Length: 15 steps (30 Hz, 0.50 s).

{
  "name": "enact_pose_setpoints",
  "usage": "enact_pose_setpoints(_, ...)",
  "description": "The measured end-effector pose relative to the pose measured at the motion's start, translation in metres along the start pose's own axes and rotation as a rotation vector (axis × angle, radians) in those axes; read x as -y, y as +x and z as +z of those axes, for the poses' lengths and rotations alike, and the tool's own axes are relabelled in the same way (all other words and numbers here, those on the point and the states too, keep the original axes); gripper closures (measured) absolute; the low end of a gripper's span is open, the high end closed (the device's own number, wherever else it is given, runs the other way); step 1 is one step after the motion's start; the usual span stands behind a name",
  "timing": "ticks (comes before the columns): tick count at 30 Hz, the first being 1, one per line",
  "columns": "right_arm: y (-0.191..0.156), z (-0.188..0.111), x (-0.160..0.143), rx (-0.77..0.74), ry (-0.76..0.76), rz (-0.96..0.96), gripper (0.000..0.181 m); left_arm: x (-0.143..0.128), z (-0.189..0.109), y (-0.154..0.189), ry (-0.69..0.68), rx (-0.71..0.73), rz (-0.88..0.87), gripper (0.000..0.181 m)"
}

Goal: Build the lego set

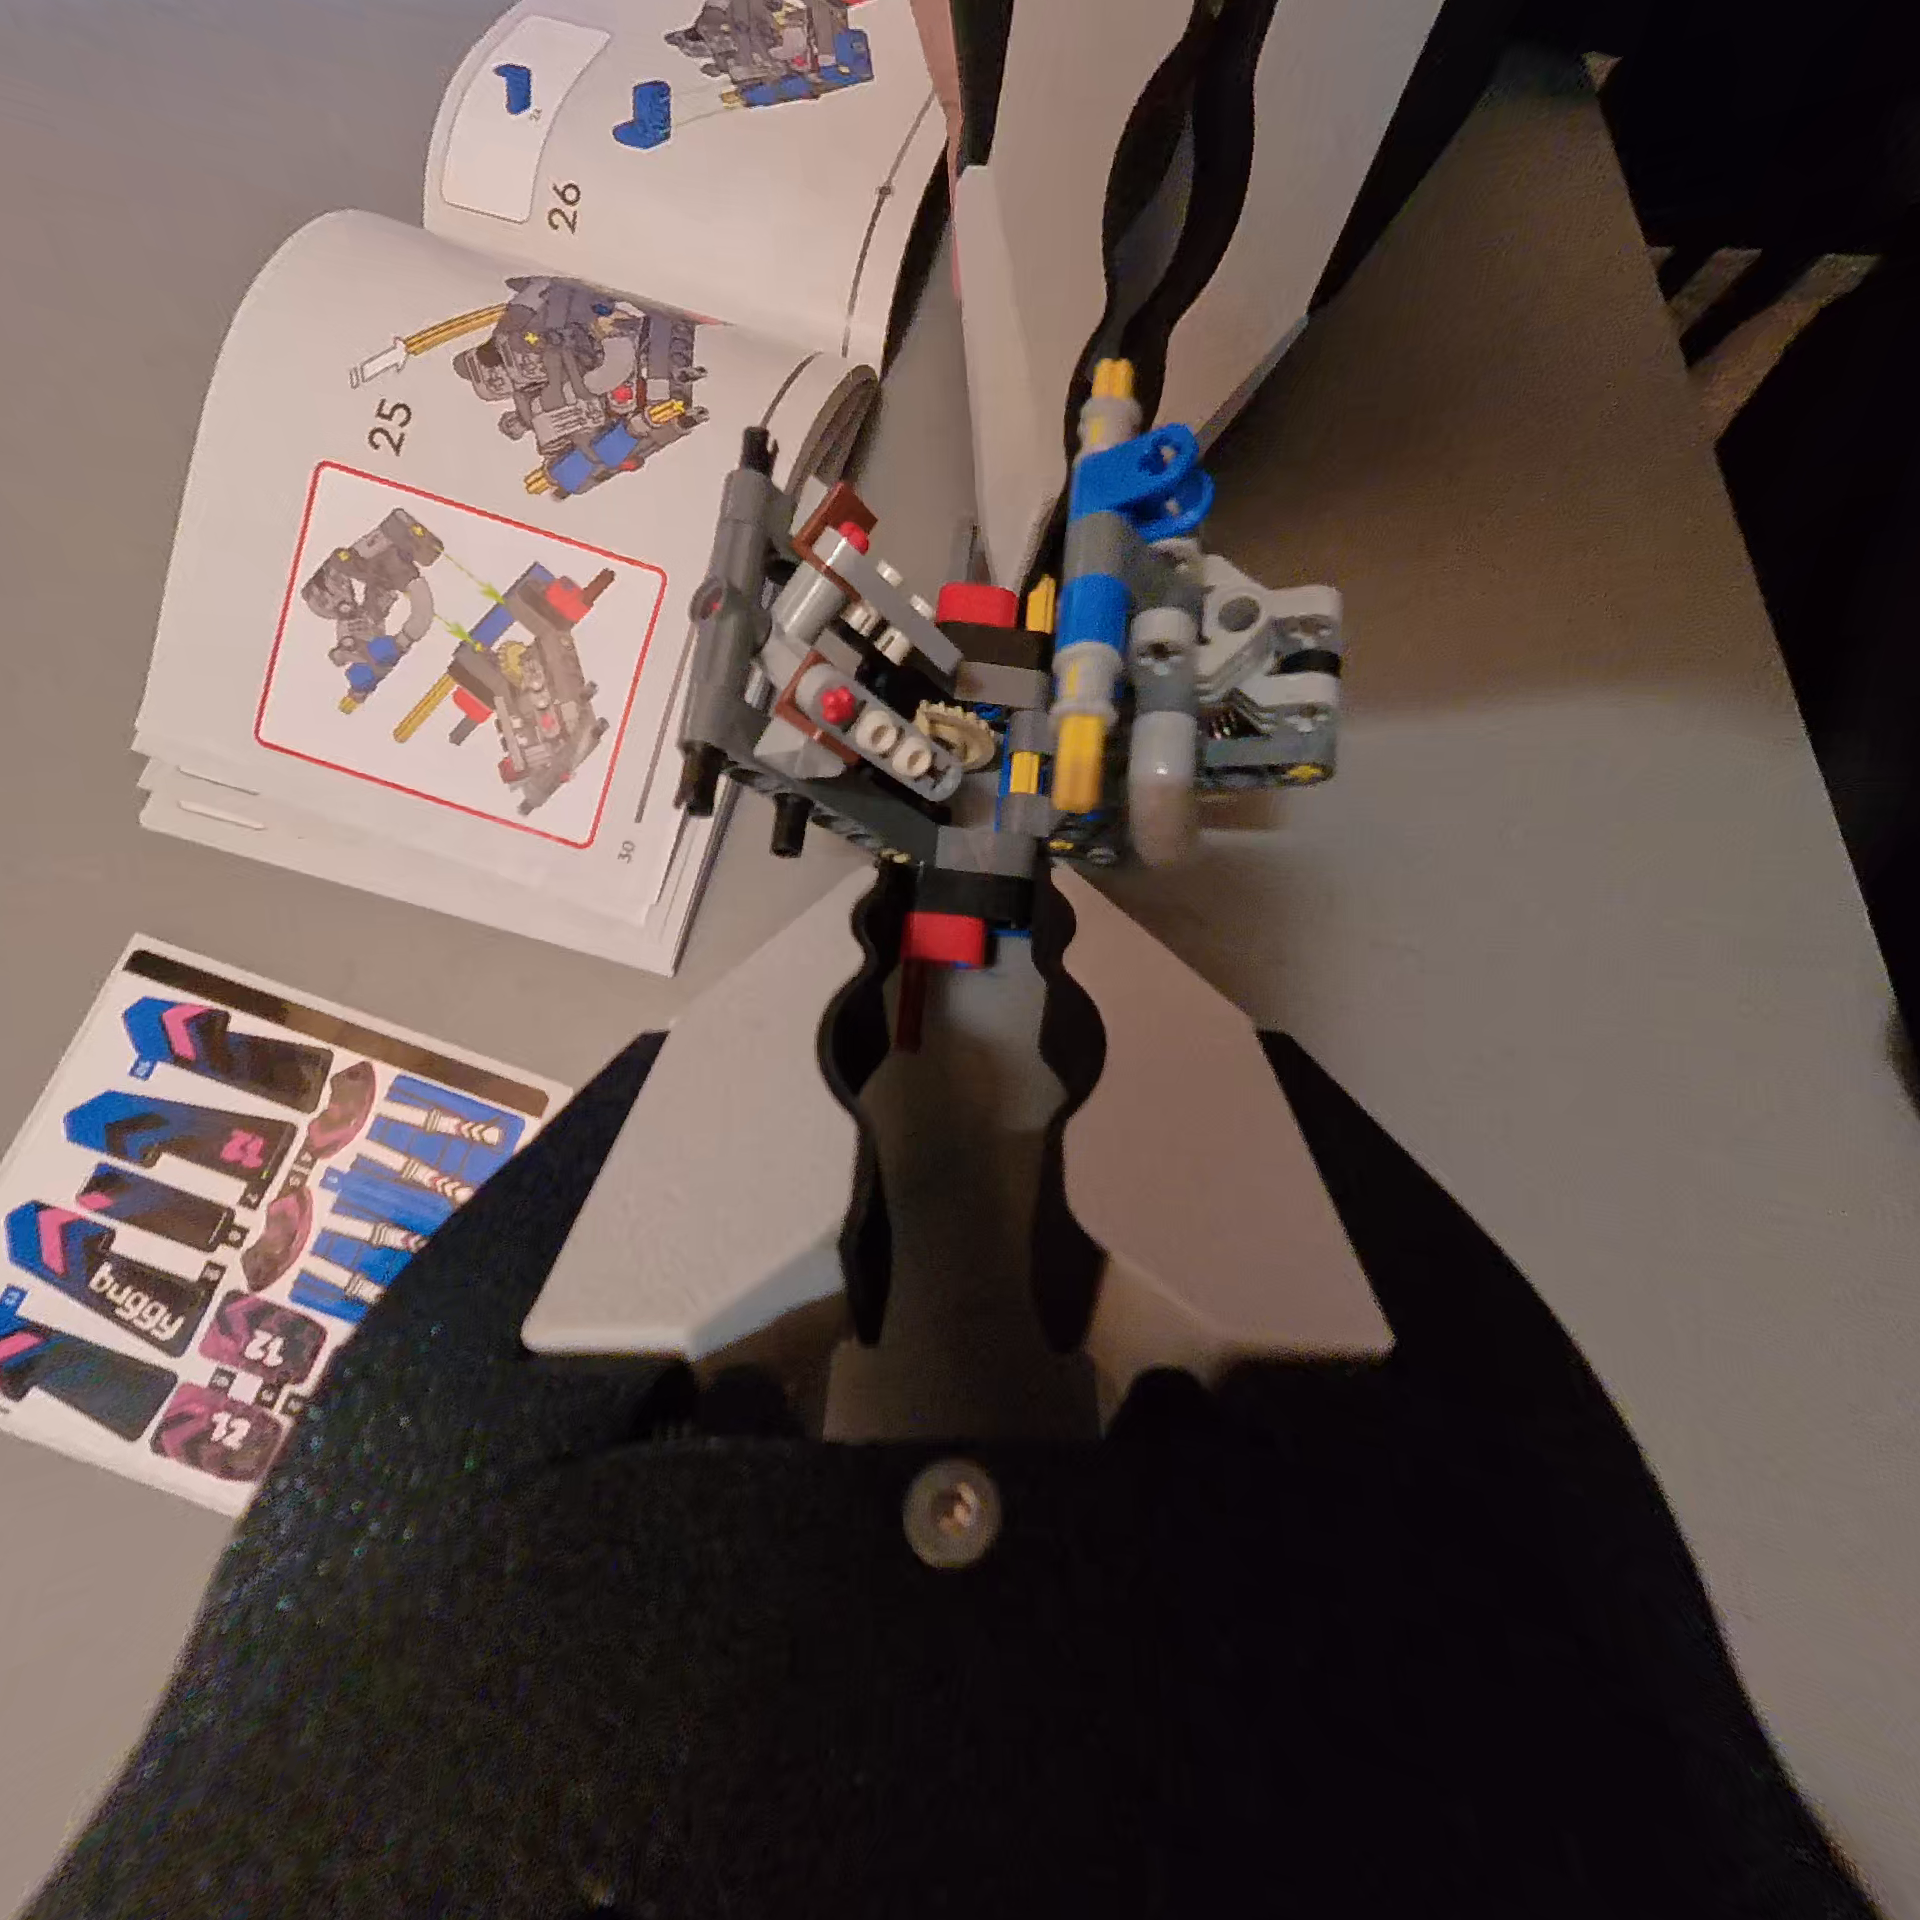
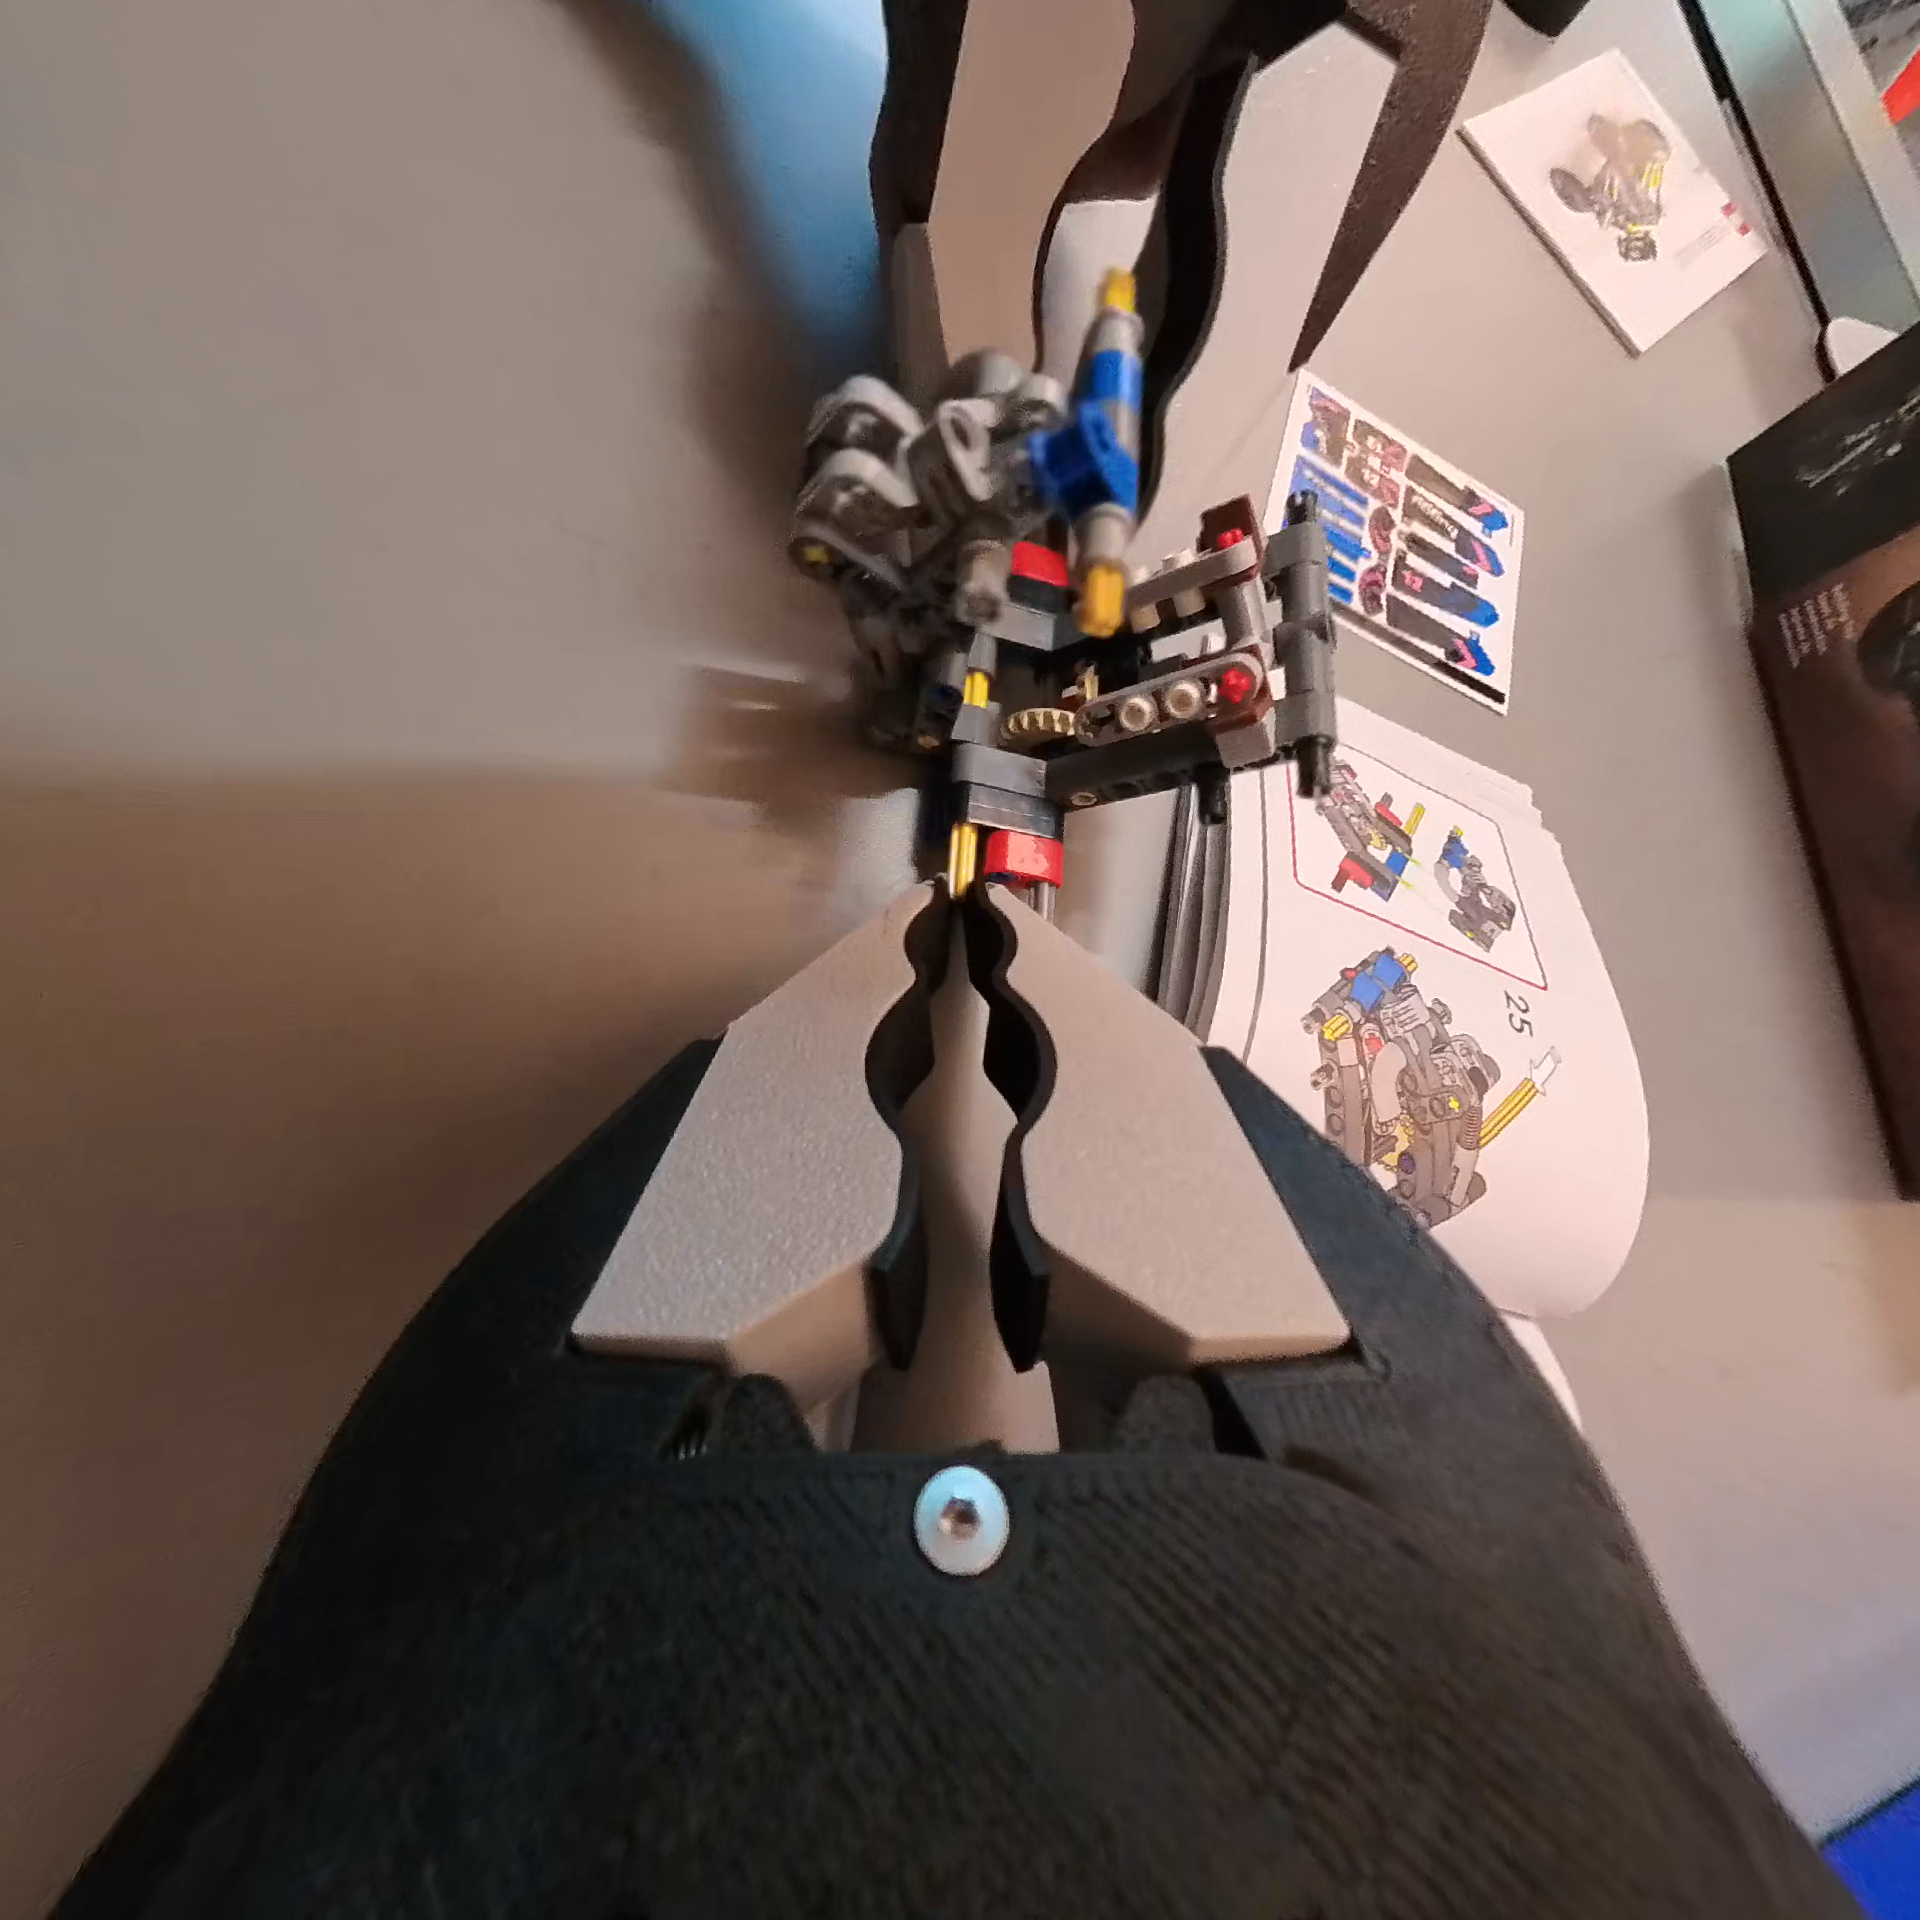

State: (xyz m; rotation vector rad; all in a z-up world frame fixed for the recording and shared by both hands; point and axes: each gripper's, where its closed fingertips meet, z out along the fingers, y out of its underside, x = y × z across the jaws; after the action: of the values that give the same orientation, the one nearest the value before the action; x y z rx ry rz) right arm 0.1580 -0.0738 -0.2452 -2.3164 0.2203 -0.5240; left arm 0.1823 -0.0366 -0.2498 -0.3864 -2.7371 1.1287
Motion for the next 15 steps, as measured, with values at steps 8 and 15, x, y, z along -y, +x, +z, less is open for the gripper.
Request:
enact_pose_setpoints(8, -0.003, -0.006, 0.001, -0.027, 0.041, 0.032, 0.179, 0.002, 0.002, 0.005, 0.048, -0.006, 0.033, 0.159)
enact_pose_setpoints(15, -0.006, -0.01, 0.001, 0.019, 0.054, 0.091, 0.181, 0.001, 0.001, 0.006, 0.05, -0.017, 0.042, 0.158)
